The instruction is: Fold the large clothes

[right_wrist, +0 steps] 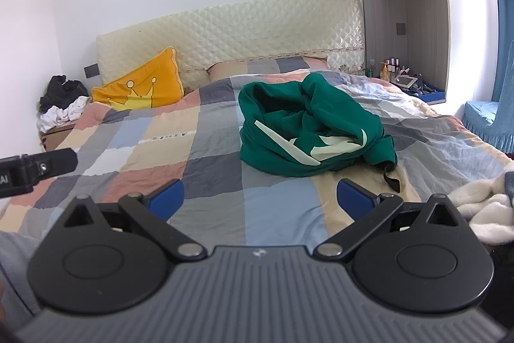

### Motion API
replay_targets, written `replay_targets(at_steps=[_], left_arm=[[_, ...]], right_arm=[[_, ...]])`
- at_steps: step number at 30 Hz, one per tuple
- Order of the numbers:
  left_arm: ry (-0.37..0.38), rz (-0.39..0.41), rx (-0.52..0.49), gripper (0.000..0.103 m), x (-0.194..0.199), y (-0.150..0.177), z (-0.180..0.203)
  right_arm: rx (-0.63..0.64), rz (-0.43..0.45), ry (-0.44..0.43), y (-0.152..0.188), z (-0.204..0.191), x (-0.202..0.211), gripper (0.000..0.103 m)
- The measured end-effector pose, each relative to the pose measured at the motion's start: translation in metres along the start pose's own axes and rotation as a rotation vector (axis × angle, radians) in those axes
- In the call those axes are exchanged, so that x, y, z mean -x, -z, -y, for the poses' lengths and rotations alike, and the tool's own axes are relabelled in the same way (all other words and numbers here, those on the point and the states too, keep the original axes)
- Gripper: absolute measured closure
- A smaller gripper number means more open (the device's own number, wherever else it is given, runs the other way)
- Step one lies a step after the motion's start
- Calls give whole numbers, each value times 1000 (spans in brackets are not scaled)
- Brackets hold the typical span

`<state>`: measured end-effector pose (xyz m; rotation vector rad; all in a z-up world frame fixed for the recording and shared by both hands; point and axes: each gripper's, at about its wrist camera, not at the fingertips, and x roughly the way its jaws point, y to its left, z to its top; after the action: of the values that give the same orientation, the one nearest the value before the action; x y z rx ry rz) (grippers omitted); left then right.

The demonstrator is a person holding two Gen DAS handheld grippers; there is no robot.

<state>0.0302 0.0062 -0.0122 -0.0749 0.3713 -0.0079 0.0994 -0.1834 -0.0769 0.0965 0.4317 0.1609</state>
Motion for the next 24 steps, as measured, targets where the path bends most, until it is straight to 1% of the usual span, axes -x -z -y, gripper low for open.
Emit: replay_targets(at_steps=[24], left_arm=[[3, -1, 1, 0, -5, 3, -2]], right_arm=[[-3, -6, 0, 3, -2, -5, 0]])
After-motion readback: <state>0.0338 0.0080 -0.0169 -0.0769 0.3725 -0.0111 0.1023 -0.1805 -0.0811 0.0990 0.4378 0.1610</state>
